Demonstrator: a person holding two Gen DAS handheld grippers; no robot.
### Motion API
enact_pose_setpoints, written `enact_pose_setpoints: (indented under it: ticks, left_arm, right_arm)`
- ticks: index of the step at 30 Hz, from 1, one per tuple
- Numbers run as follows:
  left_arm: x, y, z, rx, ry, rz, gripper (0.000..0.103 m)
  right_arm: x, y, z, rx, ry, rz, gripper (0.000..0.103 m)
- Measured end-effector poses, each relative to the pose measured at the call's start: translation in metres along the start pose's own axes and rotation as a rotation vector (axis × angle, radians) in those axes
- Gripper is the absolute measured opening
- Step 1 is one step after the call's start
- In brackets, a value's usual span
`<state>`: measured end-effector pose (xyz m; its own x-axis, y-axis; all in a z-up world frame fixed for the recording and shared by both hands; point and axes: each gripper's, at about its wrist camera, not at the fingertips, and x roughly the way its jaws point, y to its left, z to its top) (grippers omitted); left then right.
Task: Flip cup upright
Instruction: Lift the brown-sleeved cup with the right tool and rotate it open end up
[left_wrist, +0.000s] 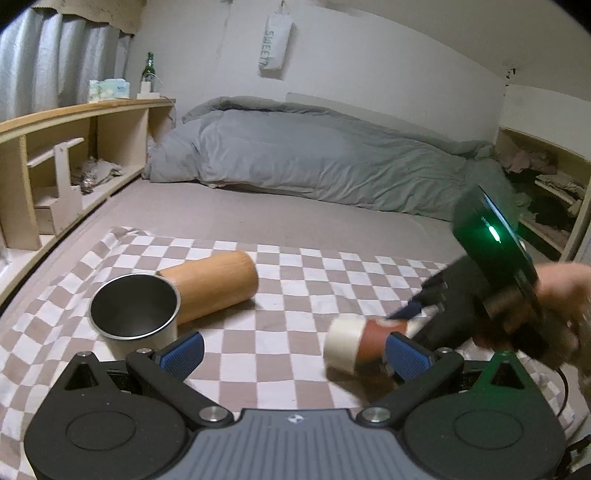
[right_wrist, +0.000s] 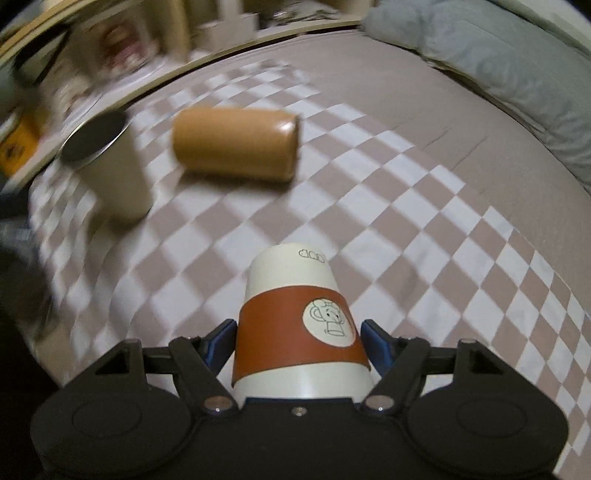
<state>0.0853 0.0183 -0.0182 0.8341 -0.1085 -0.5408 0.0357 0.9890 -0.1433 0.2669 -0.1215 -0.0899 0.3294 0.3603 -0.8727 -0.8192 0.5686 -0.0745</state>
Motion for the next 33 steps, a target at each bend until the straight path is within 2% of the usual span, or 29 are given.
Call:
enact_pose_setpoints:
  ticks: [5, 11, 16, 19, 21, 22, 25, 33]
  left_arm:
    - [0.024, -0.005, 0.016, 0.005, 0.015, -0.016, 0.102]
    - [0.075, -0.027, 0.021, 0.108, 0.073, -0.013, 0.102]
    - [0.112, -0.037, 0.024, 0.175, 0.055, 0.009, 0.102]
    - [0.133, -0.040, 0.024, 0.193, 0.075, 0.019, 0.102]
    - [0.146, -0.041, 0.022, 0.209, 0.095, 0.049, 0.102]
    - [0.150, -0.041, 0.020, 0.216, 0.101, 0.054, 0.102]
    - [0.159, -0.041, 0.015, 0.233, 0.128, 0.047, 0.102]
    - [0.150, -0.041, 0.005, 0.301, 0.128, 0.057, 0.102]
  right_arm:
    - [-0.002, 0.017, -0.027, -0.137, 0.009, -0.038, 0.074]
    - [-0.008, 0.022, -0.039, -0.218, -0.043, -0.049, 0.074]
    - [-0.010, 0.026, -0.043, -0.240, -0.072, -0.065, 0.074]
    - [-0.011, 0.031, -0.048, -0.246, -0.090, -0.084, 0.074]
    - [-0.012, 0.034, -0.051, -0.257, -0.098, -0.113, 0.079]
    - [-0.011, 0.037, -0.053, -0.273, -0.092, -0.134, 0.082]
    - [-0.011, 0.042, -0.060, -0.311, -0.089, -0.196, 0.083]
    - [-0.026, 0.035, -0.071, -0.268, -0.116, -0.316, 0.088]
